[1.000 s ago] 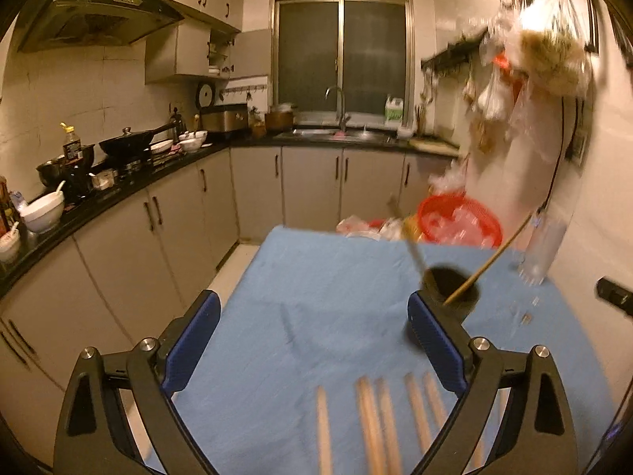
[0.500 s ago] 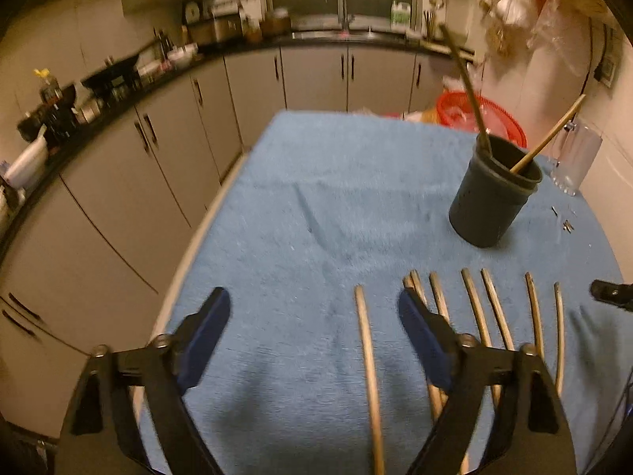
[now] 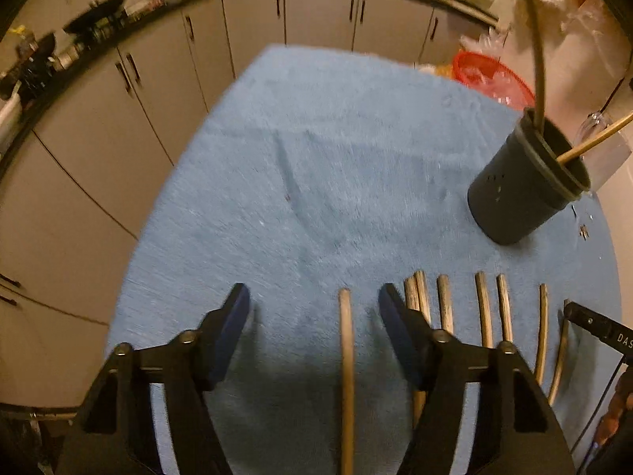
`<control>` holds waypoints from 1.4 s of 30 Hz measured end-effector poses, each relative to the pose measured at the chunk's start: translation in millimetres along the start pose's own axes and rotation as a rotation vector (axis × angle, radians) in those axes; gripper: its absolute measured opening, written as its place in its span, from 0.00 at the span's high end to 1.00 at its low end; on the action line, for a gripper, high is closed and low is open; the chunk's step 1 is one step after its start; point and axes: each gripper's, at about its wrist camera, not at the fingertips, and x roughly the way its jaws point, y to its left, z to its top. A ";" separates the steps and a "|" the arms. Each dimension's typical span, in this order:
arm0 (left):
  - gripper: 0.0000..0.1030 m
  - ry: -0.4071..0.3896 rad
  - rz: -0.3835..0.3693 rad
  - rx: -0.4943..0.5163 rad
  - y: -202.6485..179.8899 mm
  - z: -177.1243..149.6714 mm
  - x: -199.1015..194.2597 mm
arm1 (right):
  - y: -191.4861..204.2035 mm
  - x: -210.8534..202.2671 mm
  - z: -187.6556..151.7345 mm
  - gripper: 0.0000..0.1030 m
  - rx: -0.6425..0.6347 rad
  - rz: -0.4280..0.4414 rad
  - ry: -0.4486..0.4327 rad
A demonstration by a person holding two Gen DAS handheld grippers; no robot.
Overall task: Organize utensils
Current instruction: 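Withdraw both tools from the cup back toward the loose chopsticks, then close the right tool on a chopstick while the left tool grasps another chopstick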
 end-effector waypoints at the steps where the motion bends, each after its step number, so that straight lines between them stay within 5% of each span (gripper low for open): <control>1: 0.52 0.021 -0.010 -0.002 -0.2 1.0 3.3 | -0.4 0.3 1.1 0.69 0.004 -0.003 0.005; 12: 0.56 0.085 0.015 0.008 -2.8 1.3 22.7 | 2.5 3.3 7.8 0.68 -0.001 -0.016 0.026; 14: 0.68 0.086 0.029 0.026 -5.4 2.1 23.3 | 3.3 4.1 9.0 0.68 0.006 -0.013 0.032; 16: 0.92 0.082 0.054 0.043 -7.4 4.0 24.1 | 3.7 5.2 10.7 0.68 0.009 -0.012 0.037; 24: 0.93 0.089 0.006 0.042 2.5 5.5 24.2 | 12.1 8.7 11.7 0.68 -0.017 -0.043 0.049; 27: 0.94 0.088 -0.009 0.032 5.3 5.5 22.6 | 23.1 11.6 11.8 0.90 -0.076 -0.141 0.031; 29: 0.94 0.081 -0.049 0.020 7.6 4.8 19.6 | 24.0 11.3 10.8 0.91 -0.079 -0.147 0.018; 42: 0.94 -0.101 -0.129 0.030 2.7 3.9 -54.4 | 41.0 -69.1 -12.0 0.93 -0.197 0.010 -0.224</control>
